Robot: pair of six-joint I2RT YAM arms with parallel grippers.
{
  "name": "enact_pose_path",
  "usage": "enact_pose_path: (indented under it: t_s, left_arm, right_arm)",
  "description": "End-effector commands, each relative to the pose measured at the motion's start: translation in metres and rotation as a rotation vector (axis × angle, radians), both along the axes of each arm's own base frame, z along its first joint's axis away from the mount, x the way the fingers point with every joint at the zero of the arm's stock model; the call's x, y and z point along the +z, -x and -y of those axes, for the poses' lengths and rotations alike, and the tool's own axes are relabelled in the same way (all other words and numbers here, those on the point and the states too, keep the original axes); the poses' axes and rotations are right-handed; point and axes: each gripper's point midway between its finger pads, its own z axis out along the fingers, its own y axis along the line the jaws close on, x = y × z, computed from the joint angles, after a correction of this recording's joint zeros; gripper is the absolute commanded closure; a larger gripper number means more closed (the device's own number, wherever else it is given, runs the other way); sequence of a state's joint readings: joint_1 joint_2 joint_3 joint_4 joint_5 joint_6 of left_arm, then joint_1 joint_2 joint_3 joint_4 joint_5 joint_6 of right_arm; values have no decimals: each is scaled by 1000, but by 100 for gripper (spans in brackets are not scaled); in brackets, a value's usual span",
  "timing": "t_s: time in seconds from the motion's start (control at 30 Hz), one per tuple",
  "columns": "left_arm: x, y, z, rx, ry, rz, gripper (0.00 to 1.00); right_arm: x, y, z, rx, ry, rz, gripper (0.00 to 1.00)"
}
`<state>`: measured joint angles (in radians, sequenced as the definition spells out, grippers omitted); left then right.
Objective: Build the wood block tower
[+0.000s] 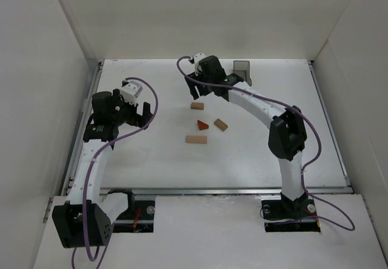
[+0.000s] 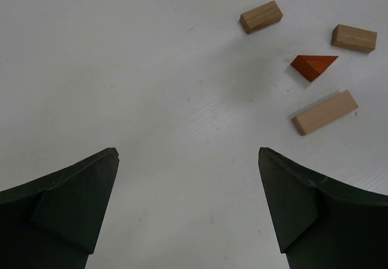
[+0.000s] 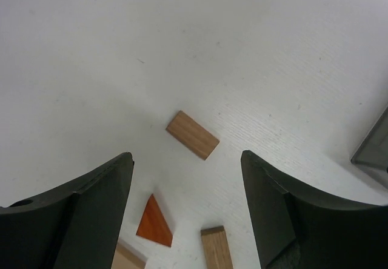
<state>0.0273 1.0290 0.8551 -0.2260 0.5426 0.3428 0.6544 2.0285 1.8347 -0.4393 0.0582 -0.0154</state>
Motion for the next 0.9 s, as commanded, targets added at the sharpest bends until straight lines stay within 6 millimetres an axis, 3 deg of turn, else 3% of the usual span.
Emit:
enact_pose_path:
  t_s: [0.0,0.03,0.1,0.13,0.2,0.27,0.3,0.53,0.63,0.67,0.73,0.87]
  left_arm:
    - [19,-6,0,47,44,63,0]
    - [19,-6,0,43,37,67,0]
    - [18,-3,1,26,30,74,0]
    - [14,-2,1,22,22,70,0]
    - [14,-2,1,22,22,70,0]
    - [14,-2,1,22,22,70,0]
    - [14,-3,0,17,13,75,0]
    - [12,-2,0,14,6,61,0]
    - [12,-2,0,14,6,60,0]
    - [12,-2,0,14,6,60,0]
    - [13,-4,0,14,6,60,0]
    - [13,-5,0,10,-1,65,0]
  right_arm:
    - [-38,5,-10,5,30,-115,23]
    - [-39,-3,-6,1,34,-106,23]
    - [-59,-10,-6,31,74,-122,20]
    - [-55,-20,-7,34,62,-109,20]
    - [-83,-25,-3,48,99,-161,20]
    - [-87,-28,-7,78,86,-182,19]
    - [-99,-32,-5,91,91,-198,19]
    - [-123,-32,-3,98,103,-255,18]
    - [-129,-25,-4,115,100,-284,26]
    - [-129,-24,-6,124,92,-289,35]
    - [-137,-18,-4,130,98,-314,42]
    - [-146,-5,-3,151,112,-337,47]
